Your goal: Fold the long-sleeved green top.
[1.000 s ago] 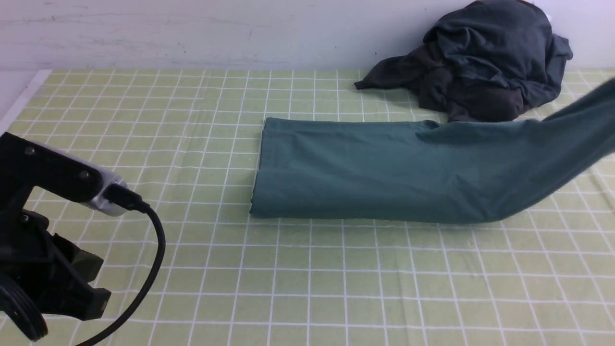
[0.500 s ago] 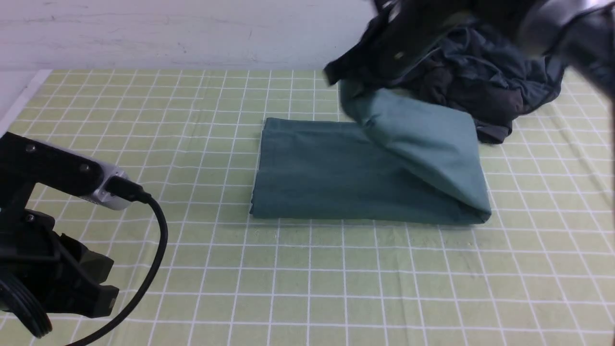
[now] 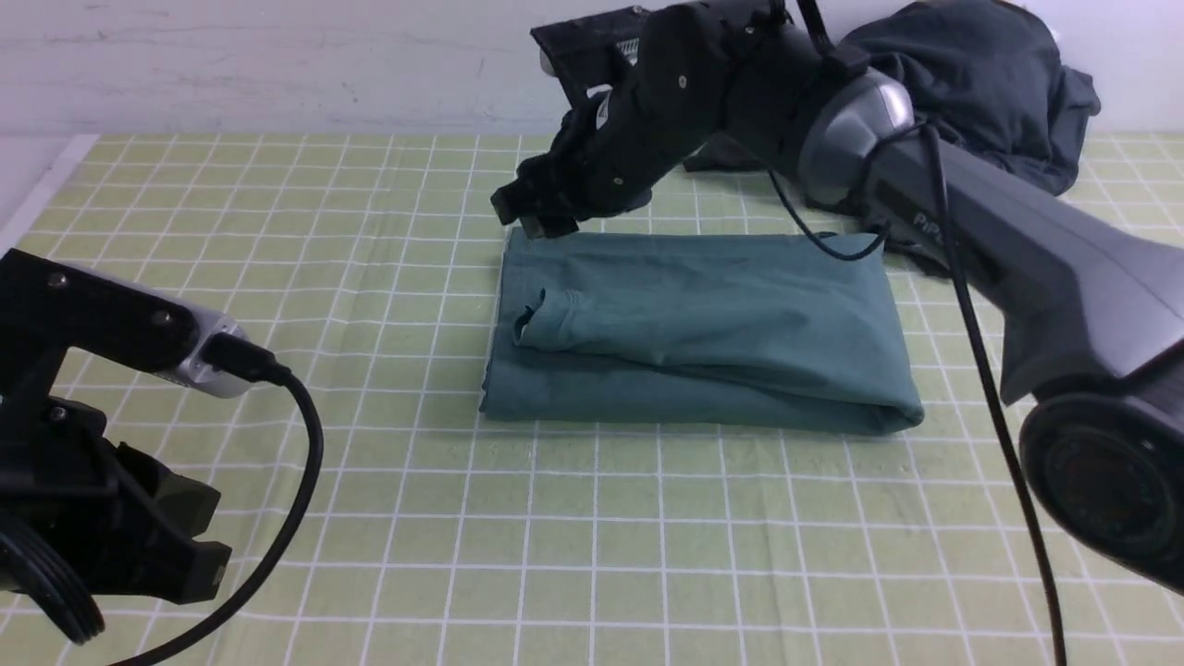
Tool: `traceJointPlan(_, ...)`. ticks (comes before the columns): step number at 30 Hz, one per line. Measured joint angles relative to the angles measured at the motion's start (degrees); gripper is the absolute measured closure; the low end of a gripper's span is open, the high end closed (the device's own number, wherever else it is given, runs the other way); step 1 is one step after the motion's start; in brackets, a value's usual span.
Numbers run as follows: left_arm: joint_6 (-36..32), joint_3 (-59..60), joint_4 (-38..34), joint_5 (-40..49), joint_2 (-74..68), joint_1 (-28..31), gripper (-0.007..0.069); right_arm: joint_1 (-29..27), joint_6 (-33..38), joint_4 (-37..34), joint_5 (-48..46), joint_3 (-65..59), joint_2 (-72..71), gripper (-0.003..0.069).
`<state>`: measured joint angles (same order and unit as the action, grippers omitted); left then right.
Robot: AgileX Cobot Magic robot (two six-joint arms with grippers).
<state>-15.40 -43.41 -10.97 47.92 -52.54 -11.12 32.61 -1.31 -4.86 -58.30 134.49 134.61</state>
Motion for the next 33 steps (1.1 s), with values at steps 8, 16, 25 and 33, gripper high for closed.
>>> traceJointPlan(8,-0.2,0.0,0.0,-0.2,0.0,0.0,0.0627,0.1,-3.4,-0.4,-9.3,0.6,3.8,0.0489)
traceJointPlan(16,-0.2,0.0,0.0,-0.6,0.0,0.0,0.0627,4.5,-1.4,-6.7,-4.6,0.5,8.3,0.0658)
traceJointPlan(25,-0.6,0.7,-1.0,-4.7,2.1,0.0,0.0627,4.7,5.0,8.6,-13.3,4.8,-5.7,0.0671)
traceJointPlan(33,-7.0,11.2,-4.7,-18.9,18.4,0.0,0.0627,4.3,7.0,16.6,-13.6,-8.1,-36.0,0.0671)
